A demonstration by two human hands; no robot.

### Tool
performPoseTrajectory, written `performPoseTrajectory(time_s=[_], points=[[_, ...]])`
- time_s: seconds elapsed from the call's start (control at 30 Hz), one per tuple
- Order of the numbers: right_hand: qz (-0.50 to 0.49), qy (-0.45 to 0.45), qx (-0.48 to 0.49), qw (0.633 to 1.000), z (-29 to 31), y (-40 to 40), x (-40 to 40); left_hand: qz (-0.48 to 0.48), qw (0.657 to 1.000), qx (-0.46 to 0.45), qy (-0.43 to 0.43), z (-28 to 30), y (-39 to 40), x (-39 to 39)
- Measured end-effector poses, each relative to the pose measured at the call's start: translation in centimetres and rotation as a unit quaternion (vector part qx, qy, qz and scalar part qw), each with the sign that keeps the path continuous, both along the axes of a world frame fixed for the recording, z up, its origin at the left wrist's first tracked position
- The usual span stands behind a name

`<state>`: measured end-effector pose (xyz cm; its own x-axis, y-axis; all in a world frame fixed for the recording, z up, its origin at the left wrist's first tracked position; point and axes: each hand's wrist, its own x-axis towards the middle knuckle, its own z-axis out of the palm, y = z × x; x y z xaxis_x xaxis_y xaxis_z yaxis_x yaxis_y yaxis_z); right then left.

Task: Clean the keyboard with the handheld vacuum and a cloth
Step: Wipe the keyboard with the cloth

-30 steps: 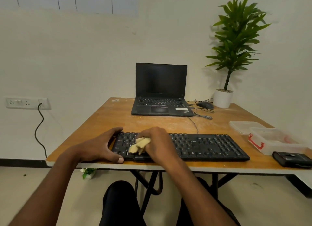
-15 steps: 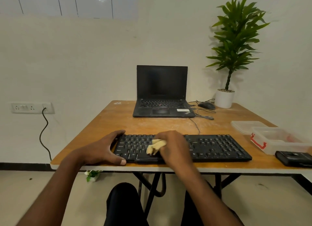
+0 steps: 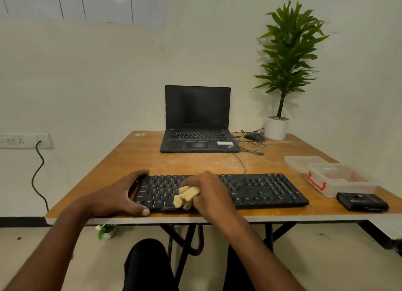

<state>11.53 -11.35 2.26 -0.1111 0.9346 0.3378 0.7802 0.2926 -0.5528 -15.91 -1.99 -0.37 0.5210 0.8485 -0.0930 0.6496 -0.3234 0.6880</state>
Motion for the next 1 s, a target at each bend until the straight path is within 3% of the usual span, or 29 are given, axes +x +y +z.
performPoseTrajectory(time_s=[0.27, 0.7, 1.0], points=[[-0.145, 0.009, 0.028, 0.989, 0.7, -2.6, 9.4, 0.005, 1.0, -0.002, 0.001, 0.3, -0.3, 0.3], [-0.009, -0.011, 0.045, 0.999, -1.4, -1.7, 2.8, 0.005, 1.0, 0.0, 0.008, 0.1, -0.1, 0.0], [-0.144, -0.047, 0.037, 0.988, -0.8, -3.2, 11.0, 0.003, 1.0, 0.002, 0.006, 0.2, -0.3, 0.2]])
